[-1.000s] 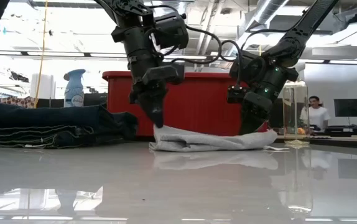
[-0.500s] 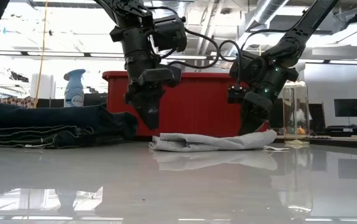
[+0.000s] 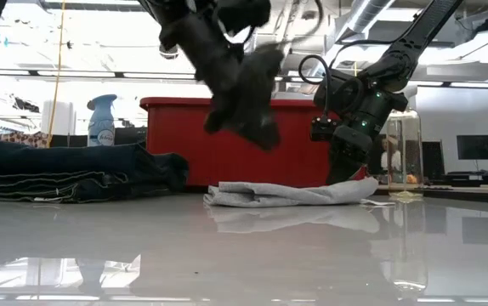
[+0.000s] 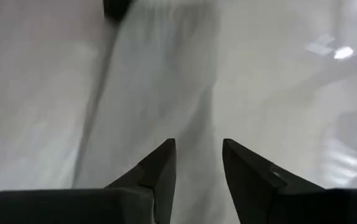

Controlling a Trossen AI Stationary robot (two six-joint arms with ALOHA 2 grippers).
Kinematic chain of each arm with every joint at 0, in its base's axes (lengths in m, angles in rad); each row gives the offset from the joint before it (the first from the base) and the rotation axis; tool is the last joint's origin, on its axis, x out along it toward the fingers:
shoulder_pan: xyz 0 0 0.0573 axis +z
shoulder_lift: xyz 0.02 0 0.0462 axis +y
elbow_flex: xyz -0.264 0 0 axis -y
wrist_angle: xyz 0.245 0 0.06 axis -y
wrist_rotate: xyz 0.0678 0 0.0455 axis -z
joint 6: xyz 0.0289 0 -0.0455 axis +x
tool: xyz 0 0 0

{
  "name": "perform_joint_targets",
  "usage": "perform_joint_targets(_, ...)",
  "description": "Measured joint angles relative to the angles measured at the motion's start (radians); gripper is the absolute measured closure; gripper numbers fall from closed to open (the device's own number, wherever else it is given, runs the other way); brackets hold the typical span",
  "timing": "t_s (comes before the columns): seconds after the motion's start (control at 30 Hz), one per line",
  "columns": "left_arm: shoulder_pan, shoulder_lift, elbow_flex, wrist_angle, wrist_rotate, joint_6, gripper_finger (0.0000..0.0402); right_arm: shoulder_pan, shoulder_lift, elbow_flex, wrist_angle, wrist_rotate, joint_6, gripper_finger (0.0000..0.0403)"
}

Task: Fold Laundry from Bin
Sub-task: Fold the gray shorts

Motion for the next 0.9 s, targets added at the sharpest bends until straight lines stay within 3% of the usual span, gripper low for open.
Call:
perform_joint_targets(0.1, -0.048, 0.050, -0.002, 0.014, -0.079, -0.032, 0.0298, 0.000, 0.000, 0.000, -0.001, 0.000, 0.000, 0.0389)
perform_joint_targets(0.27, -0.099, 0.133, -0.002, 0.049, -0.109, -0.094, 0.0318, 0.000, 0.000, 0.000, 0.000, 0.000, 0.000, 0.0389)
perform_joint_targets(0.43, -0.100, 0.157, -0.001, 0.046, -0.098, -0.187, 0.0331, -0.003, 0.000, 0.000, 0.000, 0.000, 0.000, 0.0389)
perform_joint_targets(0.63, -0.099, 0.167, -0.001, 0.052, -0.093, -0.190, 0.0335, -0.035, -0.018, -0.002, -0.002, 0.009, 0.016, 0.0370)
perform_joint_targets(0.9, -0.098, 0.167, -0.001, 0.049, -0.080, -0.195, 0.0335, -0.124, -0.174, 0.054, -0.037, 0.122, -0.020, 0.0338)
